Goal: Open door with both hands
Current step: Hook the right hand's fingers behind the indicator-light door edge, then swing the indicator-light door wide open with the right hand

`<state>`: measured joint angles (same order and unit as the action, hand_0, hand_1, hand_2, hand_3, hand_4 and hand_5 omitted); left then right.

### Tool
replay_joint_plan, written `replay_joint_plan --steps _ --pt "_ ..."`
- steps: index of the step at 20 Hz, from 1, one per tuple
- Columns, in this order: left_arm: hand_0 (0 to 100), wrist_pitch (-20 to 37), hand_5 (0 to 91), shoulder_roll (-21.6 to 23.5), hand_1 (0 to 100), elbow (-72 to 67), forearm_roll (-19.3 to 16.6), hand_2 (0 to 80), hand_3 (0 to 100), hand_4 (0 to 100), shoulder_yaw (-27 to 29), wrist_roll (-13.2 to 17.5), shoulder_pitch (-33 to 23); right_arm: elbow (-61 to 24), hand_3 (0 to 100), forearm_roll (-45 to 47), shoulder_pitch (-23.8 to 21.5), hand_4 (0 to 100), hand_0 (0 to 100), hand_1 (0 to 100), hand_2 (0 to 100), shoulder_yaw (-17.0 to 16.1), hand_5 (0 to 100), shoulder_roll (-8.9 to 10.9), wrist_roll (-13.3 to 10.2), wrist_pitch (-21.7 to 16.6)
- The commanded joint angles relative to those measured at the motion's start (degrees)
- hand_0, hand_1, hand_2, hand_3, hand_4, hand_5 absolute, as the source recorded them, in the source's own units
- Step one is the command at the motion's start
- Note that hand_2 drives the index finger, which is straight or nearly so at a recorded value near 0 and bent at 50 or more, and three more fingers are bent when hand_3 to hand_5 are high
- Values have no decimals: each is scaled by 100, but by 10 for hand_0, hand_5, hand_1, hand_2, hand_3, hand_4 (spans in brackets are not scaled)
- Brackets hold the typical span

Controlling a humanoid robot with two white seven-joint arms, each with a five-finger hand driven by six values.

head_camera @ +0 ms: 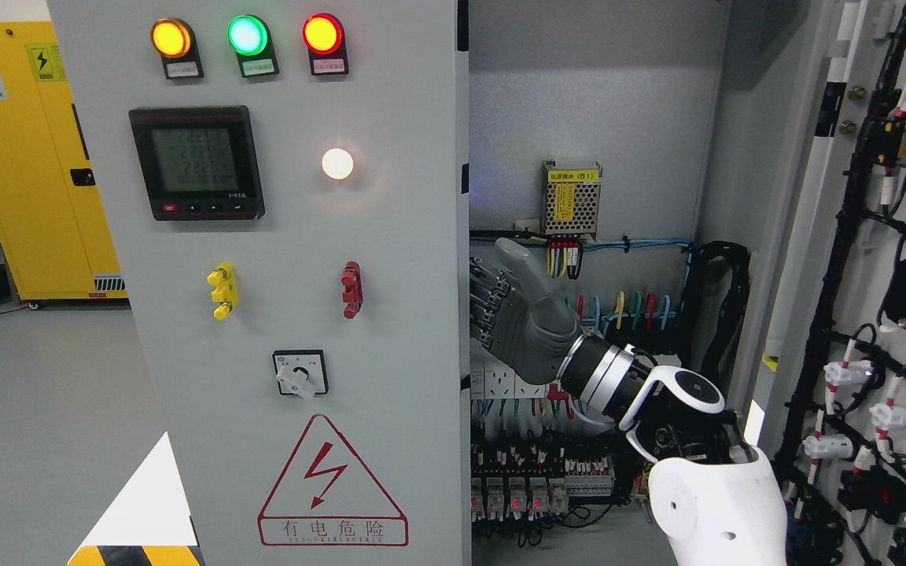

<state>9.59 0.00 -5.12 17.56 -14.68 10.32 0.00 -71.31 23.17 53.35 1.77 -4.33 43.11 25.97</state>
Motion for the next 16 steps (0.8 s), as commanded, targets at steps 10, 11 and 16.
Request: replay_joint_plan --steps 10,11,16 --pt "0 -1 0 114 0 2 2 0 0 0 0 -4 185 -137 0 30 -26 0 201 123 0 -45 0 11 382 4" --pt "0 -1 0 114 0 -7 2 0 0 0 0 -4 176 -173 0 30 -52 0 201 123 0 -63 0 2 408 4" --pt "0 8 0 114 0 -7 2 0 0 0 0 -4 185 -681 0 529 -403 0 201 123 0 60 0 2 409 197"
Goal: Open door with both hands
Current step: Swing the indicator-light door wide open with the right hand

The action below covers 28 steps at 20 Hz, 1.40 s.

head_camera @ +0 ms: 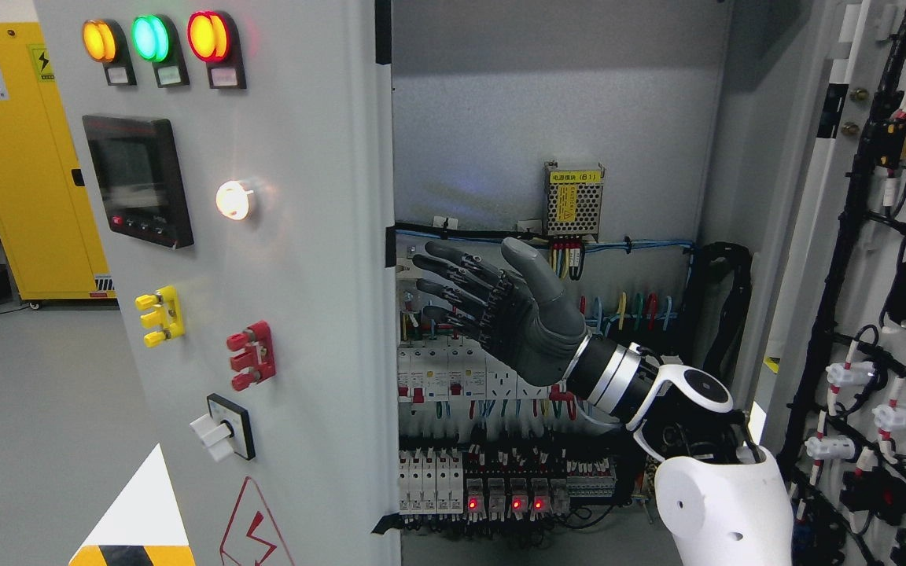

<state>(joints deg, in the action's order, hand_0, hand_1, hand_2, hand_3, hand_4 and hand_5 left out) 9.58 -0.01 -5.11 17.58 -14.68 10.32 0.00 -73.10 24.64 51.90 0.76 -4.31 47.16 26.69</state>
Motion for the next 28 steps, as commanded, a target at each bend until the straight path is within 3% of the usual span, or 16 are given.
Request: replay_joint_plan --steps 1,6,9,14,18,23,28 --pt "0 0 0 115 0 1 0 0 0 0 0 -3 184 -616 0 479 -312 0 201 123 0 205 0 1 -5 274" --pt "0 0 0 115 0 1 -8 0 0 0 0 -3 184 -1232 0 489 -733 0 201 123 0 819 0 97 -40 425" --pt "0 0 0 106 0 1 0 0 0 0 0 -3 176 -1477 0 480 -1075 0 201 123 0 1056 0 45 -75 425" --pt "0 0 0 106 0 1 0 0 0 0 0 -3 184 -1935 0 480 -1771 0 202 123 0 1970 0 45 -321 355" --pt "0 0 0 115 0 1 0 0 0 0 0 -3 184 -1962 0 471 -1903 0 202 123 0 2752 0 27 -699 197" --pt "0 0 0 115 0 -7 -9 0 0 0 0 -3 184 -1953 0 436 -1912 0 201 124 0 3473 0 -157 -726 -164" --pt "0 0 0 115 0 1 0 0 0 0 0 -3 176 -1944 0 418 -1903 0 201 123 0 3764 0 -421 -998 -190"
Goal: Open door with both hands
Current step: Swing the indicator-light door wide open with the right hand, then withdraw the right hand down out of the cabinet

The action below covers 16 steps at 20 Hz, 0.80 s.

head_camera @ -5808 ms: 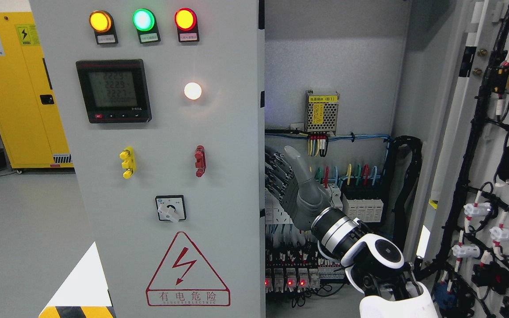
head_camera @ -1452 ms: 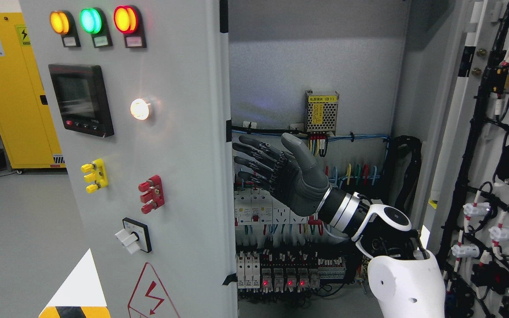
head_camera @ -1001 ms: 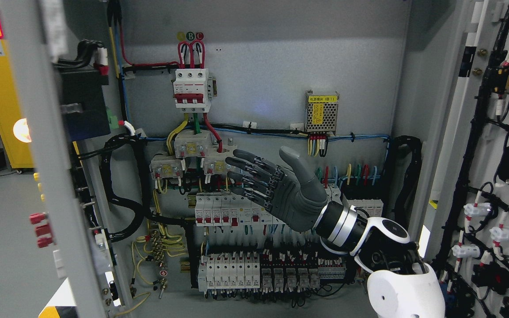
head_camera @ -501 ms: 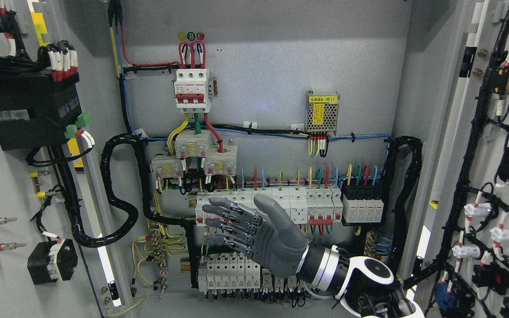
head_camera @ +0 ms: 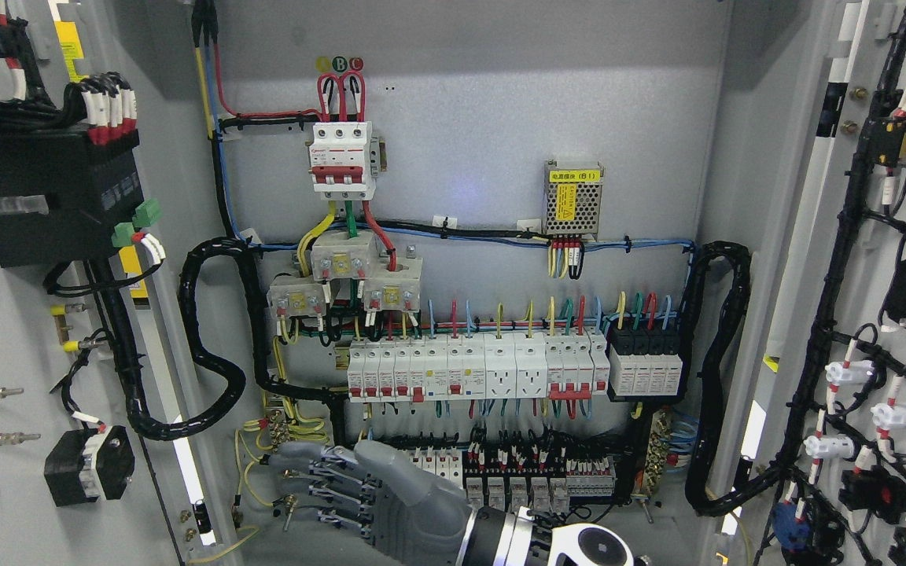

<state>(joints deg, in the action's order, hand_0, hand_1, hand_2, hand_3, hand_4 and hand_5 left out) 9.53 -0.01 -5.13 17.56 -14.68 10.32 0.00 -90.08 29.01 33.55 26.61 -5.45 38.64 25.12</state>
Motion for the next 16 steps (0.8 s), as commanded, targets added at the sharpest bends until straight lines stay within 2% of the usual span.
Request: replay_joint_plan --steps 1,7,16 --pt "0 5 0 115 0 3 2 0 0 0 1 -4 184 -255 0 -9 -67 0 201 124 0 1250 0 -308 -155 -33" --pt "0 5 0 115 0 3 2 0 0 0 1 -4 176 -256 0 -18 -15 0 201 123 0 1777 0 -308 -164 -173" --pt "0 5 0 106 0 -6 -7 0 0 0 1 -4 176 -141 0 -9 125 0 202 122 0 1848 0 -308 -173 -182"
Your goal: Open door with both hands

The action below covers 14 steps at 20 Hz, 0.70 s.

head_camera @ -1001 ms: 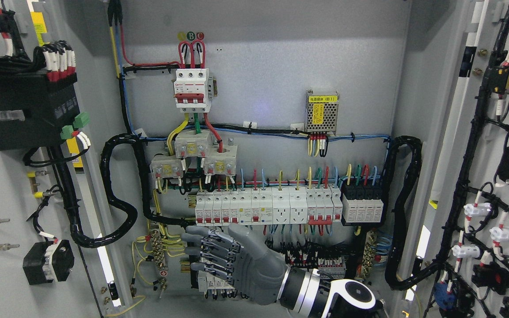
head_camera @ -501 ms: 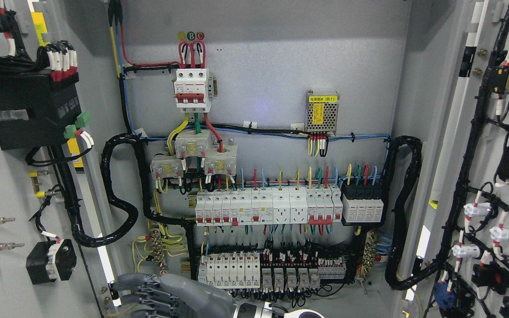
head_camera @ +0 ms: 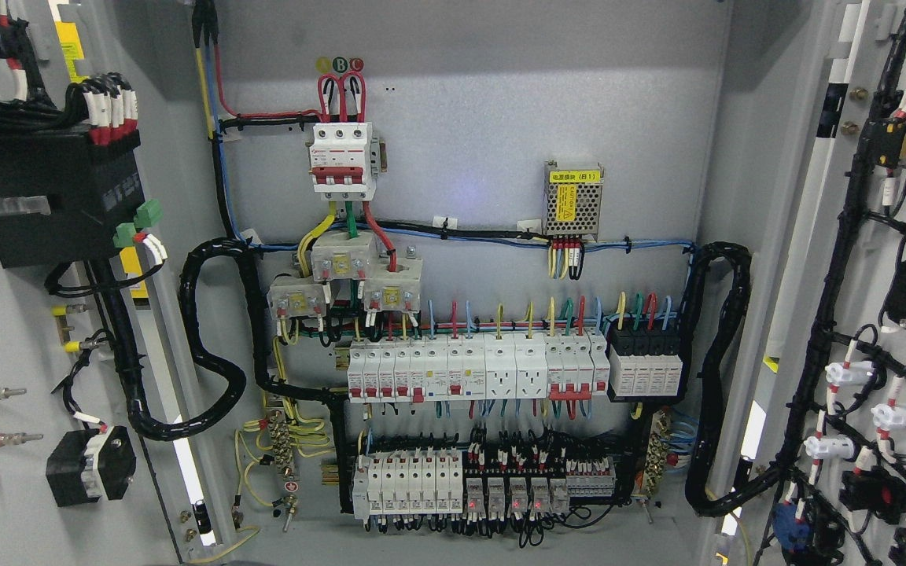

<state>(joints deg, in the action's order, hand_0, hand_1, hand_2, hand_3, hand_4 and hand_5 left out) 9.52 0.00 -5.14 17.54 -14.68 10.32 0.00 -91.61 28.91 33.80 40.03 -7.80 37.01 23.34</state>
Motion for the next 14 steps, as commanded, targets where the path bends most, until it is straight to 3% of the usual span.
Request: replay_joint_plan --steps 1,8,14 --pt "0 6 0 106 0 -5 3 0 0 0 0 -4 176 12 0 9 126 0 202 122 0 506 0 -72 -10 -4" --pt "0 6 0 115 0 -5 -5 0 0 0 0 -4 176 47 0 0 284 0 203 121 0 550 0 -81 -27 22" --pt "0 6 0 106 0 -5 3 0 0 0 0 -4 176 38 0 27 311 0 202 122 0 541 0 -81 -519 4"
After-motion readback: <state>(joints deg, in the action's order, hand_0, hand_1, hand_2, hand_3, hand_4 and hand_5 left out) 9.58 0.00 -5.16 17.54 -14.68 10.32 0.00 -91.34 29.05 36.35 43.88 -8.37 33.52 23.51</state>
